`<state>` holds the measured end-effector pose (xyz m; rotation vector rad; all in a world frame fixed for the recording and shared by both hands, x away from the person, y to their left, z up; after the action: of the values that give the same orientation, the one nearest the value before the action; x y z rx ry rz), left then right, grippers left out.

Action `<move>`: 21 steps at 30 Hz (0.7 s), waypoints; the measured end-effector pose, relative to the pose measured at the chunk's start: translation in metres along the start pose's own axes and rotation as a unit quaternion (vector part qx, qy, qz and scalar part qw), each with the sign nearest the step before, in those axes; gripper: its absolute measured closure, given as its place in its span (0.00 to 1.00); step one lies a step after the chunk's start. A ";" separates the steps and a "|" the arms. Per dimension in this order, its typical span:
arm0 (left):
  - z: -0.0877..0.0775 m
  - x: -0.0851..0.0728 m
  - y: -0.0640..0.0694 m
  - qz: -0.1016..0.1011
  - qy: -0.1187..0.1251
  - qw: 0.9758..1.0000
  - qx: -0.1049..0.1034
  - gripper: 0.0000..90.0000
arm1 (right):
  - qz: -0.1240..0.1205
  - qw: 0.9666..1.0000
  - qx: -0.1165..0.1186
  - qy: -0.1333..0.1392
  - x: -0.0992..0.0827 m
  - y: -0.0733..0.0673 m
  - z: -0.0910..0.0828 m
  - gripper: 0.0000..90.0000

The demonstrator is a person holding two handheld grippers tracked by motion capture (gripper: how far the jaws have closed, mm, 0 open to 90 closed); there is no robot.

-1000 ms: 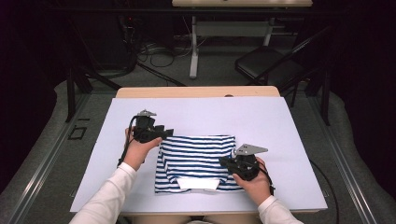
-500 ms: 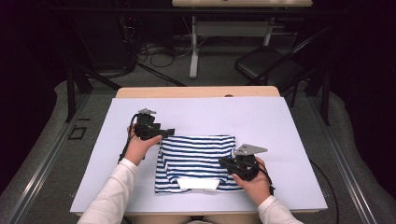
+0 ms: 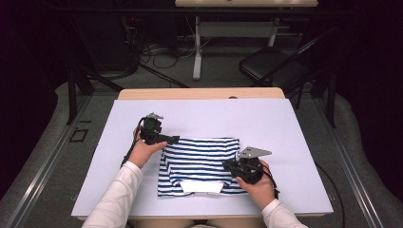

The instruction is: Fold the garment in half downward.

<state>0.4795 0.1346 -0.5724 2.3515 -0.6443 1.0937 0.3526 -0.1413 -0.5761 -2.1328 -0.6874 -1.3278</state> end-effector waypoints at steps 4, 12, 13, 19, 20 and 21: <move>0.003 -0.003 -0.005 0.005 -0.012 1.000 0.009 0.07 | 0.000 1.000 0.000 0.000 0.000 0.000 0.000 0.90; 0.003 -0.010 -0.017 0.009 -0.019 1.000 0.022 0.17 | -0.001 1.000 0.000 0.000 0.000 0.000 0.000 0.90; 0.003 -0.010 -0.018 0.008 -0.018 1.000 0.024 0.17 | 0.000 1.000 0.000 0.000 0.000 0.000 0.000 0.90; 0.003 -0.014 -0.020 0.018 -0.024 0.999 0.028 0.26 | 0.000 1.000 -0.001 0.000 0.000 0.000 0.000 0.90; 0.003 -0.014 -0.019 0.017 -0.025 0.999 0.027 0.29 | -0.001 1.000 -0.001 0.001 0.000 0.000 0.000 0.90; 0.004 -0.015 -0.019 0.020 -0.023 0.999 0.026 0.31 | -0.001 1.000 -0.001 0.001 0.000 0.000 0.000 0.90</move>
<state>0.4845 0.1506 -0.5906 2.4247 -0.6896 1.0886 0.3525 -0.1410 -0.5760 -2.1320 -0.6882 -1.3312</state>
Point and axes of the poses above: each handheld gripper's, and its own axes: z roughly forward along the jaws, x roughly out of its top, y roughly to its right, the point moved 6 cm from there along z, roughly forward along the jaws, and after that the axes turned 11 degrees about y, right-handed, at the moved point
